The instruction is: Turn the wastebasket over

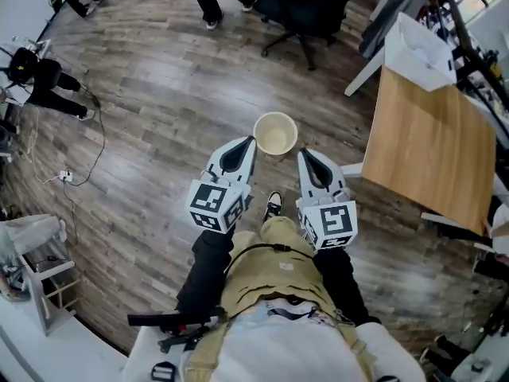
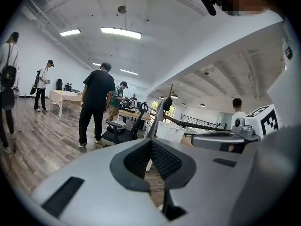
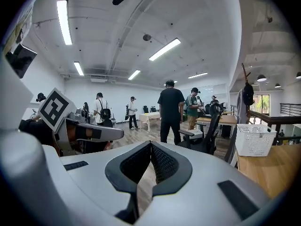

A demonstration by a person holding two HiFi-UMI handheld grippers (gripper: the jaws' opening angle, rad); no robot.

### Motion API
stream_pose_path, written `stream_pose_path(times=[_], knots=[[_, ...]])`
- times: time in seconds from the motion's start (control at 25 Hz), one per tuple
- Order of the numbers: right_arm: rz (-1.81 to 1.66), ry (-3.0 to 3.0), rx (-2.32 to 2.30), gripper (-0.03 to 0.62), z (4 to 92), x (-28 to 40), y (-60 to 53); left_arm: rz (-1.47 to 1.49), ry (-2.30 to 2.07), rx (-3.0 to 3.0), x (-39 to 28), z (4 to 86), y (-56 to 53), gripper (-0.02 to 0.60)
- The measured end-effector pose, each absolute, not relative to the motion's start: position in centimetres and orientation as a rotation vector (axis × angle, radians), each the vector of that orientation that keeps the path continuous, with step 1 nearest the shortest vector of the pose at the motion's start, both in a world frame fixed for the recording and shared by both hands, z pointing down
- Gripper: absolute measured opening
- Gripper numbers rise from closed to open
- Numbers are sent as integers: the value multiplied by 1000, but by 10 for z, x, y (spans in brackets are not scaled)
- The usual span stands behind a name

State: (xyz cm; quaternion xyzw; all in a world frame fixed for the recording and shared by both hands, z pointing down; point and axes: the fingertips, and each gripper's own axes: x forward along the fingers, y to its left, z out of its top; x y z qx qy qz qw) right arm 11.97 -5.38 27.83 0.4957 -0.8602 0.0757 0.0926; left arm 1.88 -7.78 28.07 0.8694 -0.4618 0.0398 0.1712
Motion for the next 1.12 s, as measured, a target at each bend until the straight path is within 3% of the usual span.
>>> stream_pose_path(times=[0.52,1.12], knots=[[504,-2402,1209,20,406,84,-85,285,-1299,2223,-10,393,-102,0],[835,-2092,968,20,669,35,-119,503,-1120,1894,-60,617,-112,0]])
